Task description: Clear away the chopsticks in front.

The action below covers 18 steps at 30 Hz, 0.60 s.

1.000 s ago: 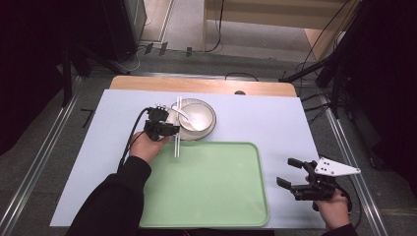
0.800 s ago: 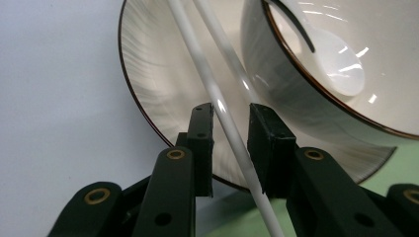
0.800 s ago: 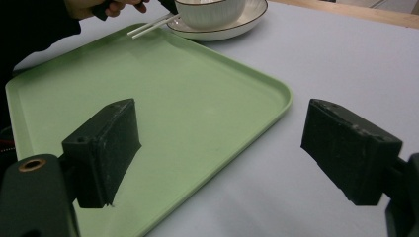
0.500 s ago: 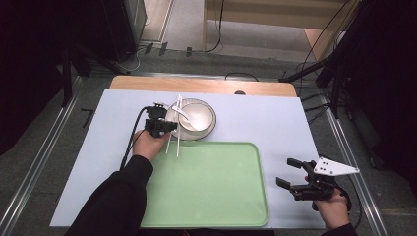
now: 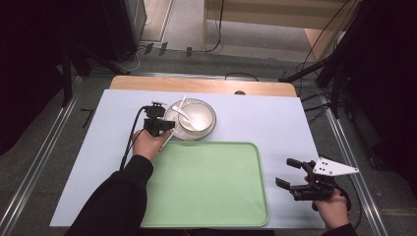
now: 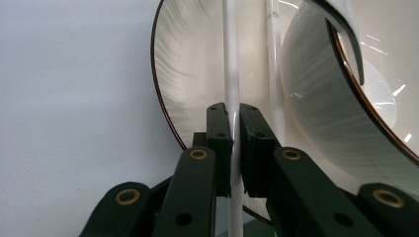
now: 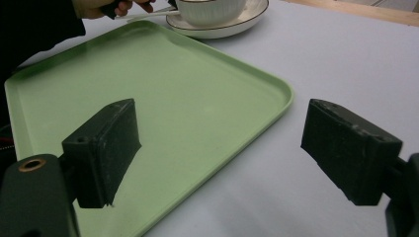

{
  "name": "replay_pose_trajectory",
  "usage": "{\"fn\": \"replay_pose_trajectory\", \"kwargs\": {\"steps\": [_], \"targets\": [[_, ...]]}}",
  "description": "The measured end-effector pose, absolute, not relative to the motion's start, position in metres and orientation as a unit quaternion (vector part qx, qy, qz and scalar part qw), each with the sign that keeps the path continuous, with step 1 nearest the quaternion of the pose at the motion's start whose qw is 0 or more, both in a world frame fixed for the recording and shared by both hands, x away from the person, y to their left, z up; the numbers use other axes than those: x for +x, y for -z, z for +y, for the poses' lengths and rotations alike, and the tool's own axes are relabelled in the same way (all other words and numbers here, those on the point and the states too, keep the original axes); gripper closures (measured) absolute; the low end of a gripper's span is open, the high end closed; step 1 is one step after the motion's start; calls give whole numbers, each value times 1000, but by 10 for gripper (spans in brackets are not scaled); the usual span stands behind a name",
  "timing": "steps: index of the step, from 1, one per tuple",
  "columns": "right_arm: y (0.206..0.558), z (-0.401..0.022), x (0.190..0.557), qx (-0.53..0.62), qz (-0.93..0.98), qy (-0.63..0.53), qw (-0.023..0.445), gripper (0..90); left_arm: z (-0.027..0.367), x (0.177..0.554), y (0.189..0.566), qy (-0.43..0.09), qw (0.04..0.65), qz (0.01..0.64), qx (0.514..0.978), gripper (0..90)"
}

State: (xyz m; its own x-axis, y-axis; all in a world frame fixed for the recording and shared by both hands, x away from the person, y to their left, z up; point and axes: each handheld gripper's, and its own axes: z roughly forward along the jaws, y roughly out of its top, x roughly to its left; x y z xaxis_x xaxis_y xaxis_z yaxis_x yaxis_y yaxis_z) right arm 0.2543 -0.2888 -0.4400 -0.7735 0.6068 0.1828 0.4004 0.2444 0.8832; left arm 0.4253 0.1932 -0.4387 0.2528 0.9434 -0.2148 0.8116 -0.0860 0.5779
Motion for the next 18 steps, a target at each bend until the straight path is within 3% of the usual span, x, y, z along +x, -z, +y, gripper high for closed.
{"fn": "replay_pose_trajectory", "kwargs": {"steps": [18], "targets": [[440, -289, 254, 319, 783, -524, 99, 153, 227, 413, 403, -91, 343, 606, 712, 858]]}}
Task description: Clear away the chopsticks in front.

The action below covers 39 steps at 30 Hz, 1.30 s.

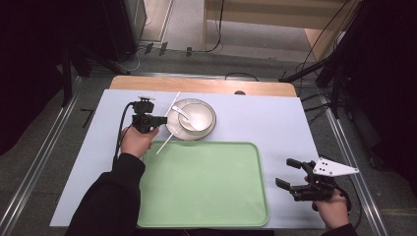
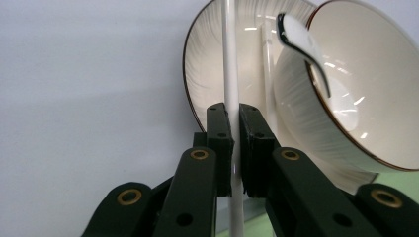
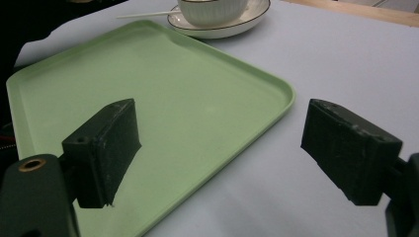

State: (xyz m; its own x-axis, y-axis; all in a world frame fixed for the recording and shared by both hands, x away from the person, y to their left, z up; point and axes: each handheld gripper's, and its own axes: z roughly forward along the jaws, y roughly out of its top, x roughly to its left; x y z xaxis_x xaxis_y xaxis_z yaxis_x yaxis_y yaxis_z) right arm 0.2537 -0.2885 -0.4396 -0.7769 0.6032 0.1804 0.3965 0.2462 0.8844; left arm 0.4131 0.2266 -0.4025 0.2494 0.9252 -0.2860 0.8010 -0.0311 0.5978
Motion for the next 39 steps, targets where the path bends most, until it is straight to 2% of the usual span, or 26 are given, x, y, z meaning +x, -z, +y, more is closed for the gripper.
{"fn": "replay_pose_trajectory", "kwargs": {"steps": [6, 15, 19, 23, 33, 39], "targets": [[439, -287, 254, 316, 784, -525, 96, 153, 229, 396, 377, -99, 358, 587, 720, 858], [439, -285, 255, 311, 787, -525, 95, 153, 206, 350, 357, -98, 388, 532, 746, 857], [439, -285, 256, 310, 786, -526, 94, 153, 197, 329, 365, -79, 390, 515, 759, 857], [439, -285, 256, 309, 787, -526, 95, 153, 194, 312, 376, -33, 396, 506, 766, 857], [439, -284, 256, 308, 788, -524, 94, 153, 186, 273, 406, -10, 374, 481, 793, 855], [439, -283, 256, 307, 789, -525, 92, 153, 168, 271, 428, 2, 343, 468, 814, 854]]}}
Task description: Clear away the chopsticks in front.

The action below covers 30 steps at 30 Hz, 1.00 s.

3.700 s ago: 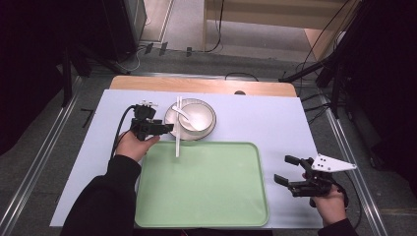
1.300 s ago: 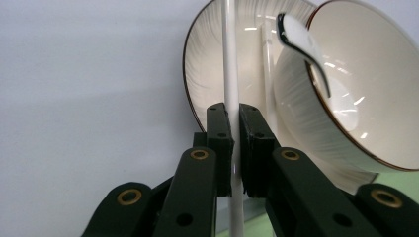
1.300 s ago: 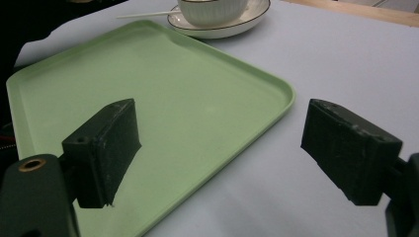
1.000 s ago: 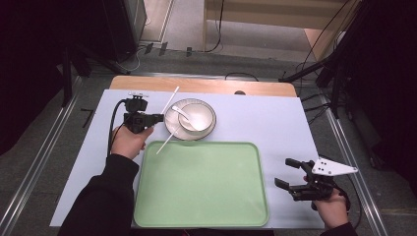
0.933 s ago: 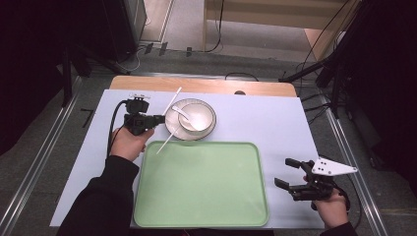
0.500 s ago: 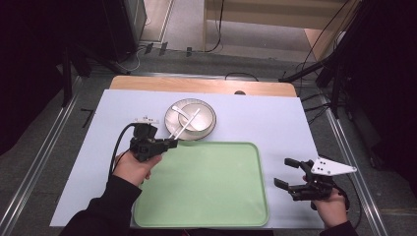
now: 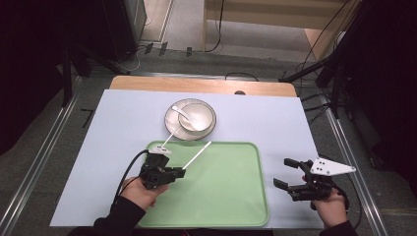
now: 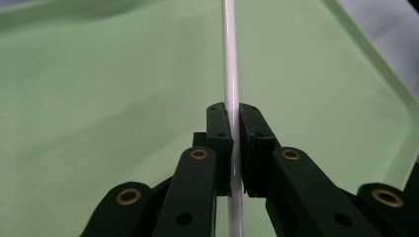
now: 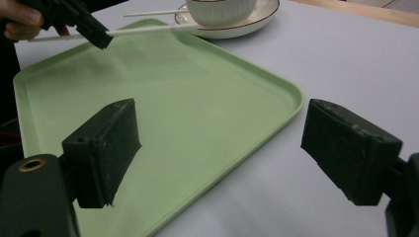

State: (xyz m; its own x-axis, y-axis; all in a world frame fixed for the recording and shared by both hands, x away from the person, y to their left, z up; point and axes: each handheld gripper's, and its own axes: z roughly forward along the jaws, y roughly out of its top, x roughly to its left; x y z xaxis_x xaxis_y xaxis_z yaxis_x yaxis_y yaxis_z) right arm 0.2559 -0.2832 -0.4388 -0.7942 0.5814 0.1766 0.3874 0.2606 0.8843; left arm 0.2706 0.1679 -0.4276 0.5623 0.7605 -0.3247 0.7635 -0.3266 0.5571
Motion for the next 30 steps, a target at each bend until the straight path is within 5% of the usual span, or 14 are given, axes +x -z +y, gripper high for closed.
{"fn": "replay_pose_trajectory", "kwargs": {"steps": [30], "targets": [[440, -283, 256, 307, 790, -523, 90, 153, 165, 278, 451, -1, 304, 473, 827, 809]]}}
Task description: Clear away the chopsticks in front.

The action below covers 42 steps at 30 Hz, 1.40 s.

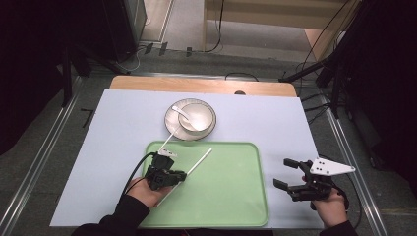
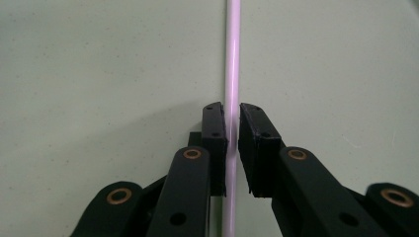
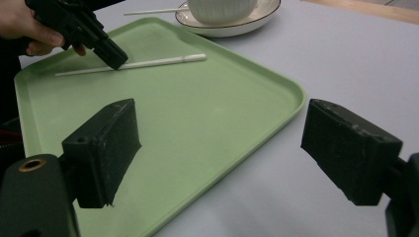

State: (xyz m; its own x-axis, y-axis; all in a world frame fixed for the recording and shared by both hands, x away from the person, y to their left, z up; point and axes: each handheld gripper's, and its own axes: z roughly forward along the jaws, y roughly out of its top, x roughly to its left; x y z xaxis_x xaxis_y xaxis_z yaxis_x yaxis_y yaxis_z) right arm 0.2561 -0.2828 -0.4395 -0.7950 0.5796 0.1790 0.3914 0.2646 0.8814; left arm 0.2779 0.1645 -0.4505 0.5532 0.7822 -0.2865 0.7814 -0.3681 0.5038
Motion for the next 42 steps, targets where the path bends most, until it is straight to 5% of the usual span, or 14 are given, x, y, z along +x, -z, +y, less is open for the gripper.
{"fn": "replay_pose_trajectory", "kwargs": {"steps": [7, 21, 42], "targets": [[440, -282, 256, 305, 792, -522, 89, 153, 164, 278, 451, 10, 311, 463, 830, 747], [440, -281, 256, 304, 795, -517, 89, 153, 168, 279, 426, 31, 352, 413, 839, 375], [440, -279, 256, 302, 798, -515, 88, 153, 199, 315, 381, -33, 374, 402, 835, 269]]}}
